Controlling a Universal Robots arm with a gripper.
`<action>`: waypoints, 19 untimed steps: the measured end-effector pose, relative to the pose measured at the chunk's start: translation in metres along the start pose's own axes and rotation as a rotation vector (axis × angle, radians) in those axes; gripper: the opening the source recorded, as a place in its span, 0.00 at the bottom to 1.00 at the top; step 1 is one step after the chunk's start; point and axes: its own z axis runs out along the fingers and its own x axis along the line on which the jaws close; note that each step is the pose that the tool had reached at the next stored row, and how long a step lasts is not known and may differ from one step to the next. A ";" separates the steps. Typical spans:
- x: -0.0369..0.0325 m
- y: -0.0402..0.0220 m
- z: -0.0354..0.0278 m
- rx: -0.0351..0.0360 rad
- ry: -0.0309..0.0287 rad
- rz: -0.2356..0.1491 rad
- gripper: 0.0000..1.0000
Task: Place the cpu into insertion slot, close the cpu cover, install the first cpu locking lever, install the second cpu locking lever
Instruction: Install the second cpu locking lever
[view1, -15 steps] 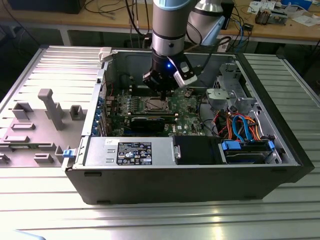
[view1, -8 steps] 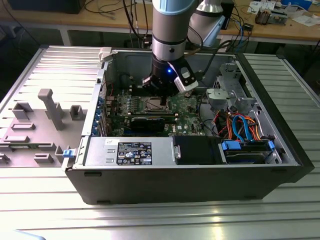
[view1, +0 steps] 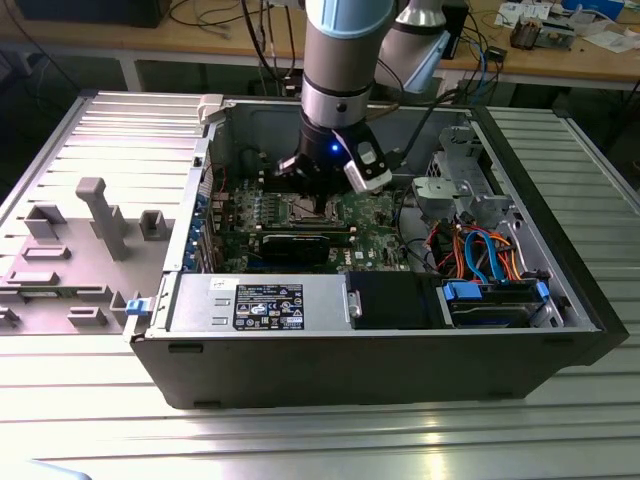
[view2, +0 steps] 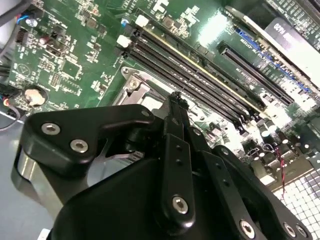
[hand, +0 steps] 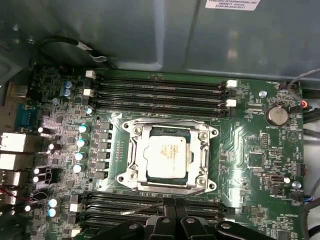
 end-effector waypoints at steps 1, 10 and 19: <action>0.0012 -0.0006 0.0014 -0.0001 0.0002 0.000 0.11; 0.0084 -0.0008 0.0063 -0.0004 0.0003 0.000 0.11; 0.0085 -0.0008 0.0065 -0.0020 0.0002 0.000 0.11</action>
